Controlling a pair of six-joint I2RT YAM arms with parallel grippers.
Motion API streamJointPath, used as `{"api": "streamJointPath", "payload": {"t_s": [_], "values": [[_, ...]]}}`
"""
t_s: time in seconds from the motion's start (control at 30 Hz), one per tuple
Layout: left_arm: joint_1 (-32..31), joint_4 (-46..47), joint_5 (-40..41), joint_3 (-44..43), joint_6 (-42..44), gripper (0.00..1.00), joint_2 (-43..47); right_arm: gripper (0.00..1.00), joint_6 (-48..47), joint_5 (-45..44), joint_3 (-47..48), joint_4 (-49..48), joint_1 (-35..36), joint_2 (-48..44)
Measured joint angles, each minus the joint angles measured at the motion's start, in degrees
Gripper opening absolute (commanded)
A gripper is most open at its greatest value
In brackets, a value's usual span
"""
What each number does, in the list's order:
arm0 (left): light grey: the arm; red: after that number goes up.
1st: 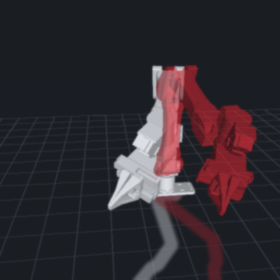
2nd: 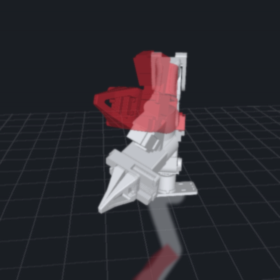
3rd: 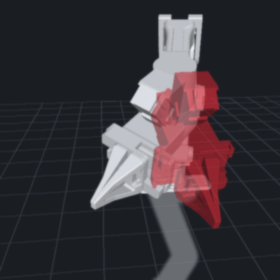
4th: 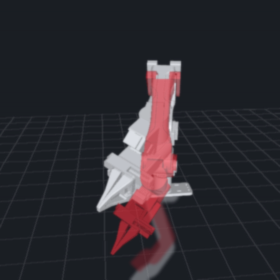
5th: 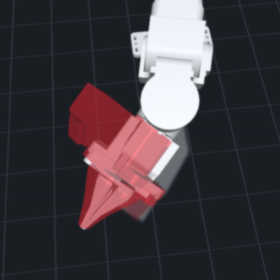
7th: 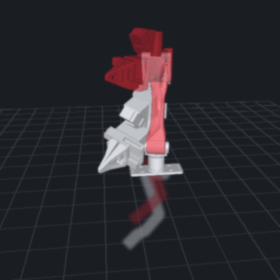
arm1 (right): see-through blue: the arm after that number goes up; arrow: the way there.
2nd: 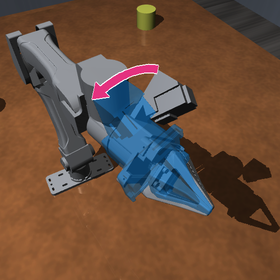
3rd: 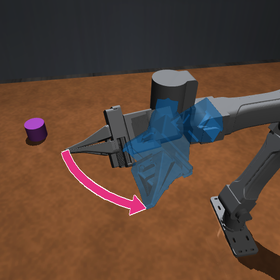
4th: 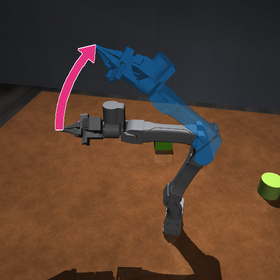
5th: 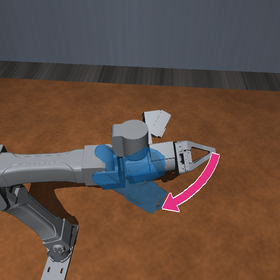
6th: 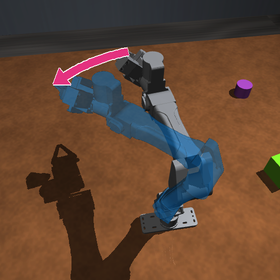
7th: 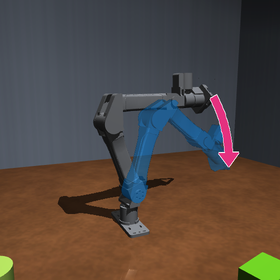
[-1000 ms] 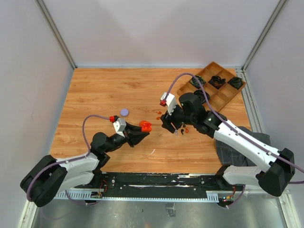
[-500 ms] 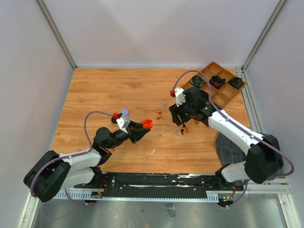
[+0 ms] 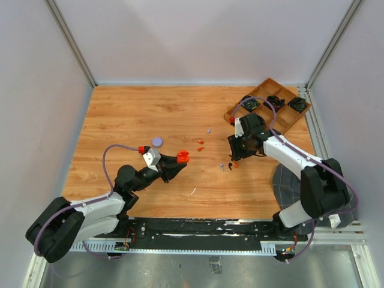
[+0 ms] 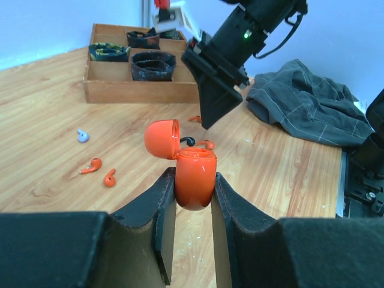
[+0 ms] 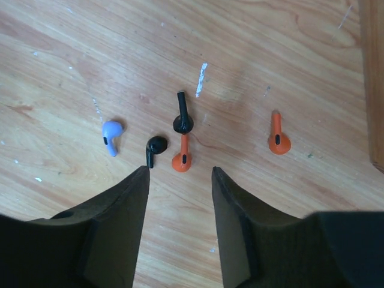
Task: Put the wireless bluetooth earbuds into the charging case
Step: Pick up the earbud from the center of the board, then place the earbud at the center of the board.
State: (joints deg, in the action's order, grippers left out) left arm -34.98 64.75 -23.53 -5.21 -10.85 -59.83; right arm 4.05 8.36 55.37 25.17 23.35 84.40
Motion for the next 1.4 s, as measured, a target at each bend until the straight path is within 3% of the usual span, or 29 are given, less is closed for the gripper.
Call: {"api": "streamJointPath", "payload": {"t_s": [0.3, 0.63, 0.9, 1.17, 1.4], "values": [[0.0, -0.8, 0.8, 0.0, 0.6, 0.0, 0.3, 0.3, 0.8, 0.0, 0.0, -0.1, -0.3, 7.9], [0.0, -1.0, 0.5, 0.0, 0.5, 0.0, -1.7, 0.08, 0.9, 0.0, 0.0, -1.2, -0.3, 10.5], [0.0, -1.0, 0.6, 0.0, 0.5, 0.0, -1.5, 0.05, 0.5, -0.4, 0.1, 1.2, 0.5, 8.0], [0.0, -1.0, 1.9, 0.1, 0.3, 0.0, 0.0, 0.05, -3.4, -0.9, 5.5, 4.1, 12.8, 5.1], [0.0, -0.5, 3.9, 1.4, 0.3, 0.0, 2.0, 0.05, -6.9, 0.0, 11.1, 4.6, 23.5, 12.2]]}}
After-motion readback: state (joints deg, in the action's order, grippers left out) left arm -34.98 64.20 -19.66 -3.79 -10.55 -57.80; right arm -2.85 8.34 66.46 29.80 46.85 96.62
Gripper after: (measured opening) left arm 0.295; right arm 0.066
